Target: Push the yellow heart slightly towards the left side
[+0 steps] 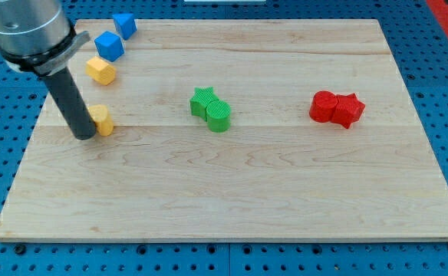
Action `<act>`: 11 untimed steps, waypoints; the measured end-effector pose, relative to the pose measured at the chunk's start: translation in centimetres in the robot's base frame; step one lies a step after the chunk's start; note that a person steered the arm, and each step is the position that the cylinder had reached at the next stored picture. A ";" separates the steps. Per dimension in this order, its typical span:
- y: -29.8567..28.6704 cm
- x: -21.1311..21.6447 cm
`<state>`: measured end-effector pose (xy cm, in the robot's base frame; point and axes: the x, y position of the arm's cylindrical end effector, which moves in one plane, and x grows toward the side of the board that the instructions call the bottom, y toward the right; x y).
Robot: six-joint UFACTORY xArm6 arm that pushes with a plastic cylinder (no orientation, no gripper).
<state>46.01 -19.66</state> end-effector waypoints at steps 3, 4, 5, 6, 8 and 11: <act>0.9 -5.7; 3.7 -3.9; 7.8 -3.8; 7.8 -8.1; 6.3 -10.6; 3.0 -10.5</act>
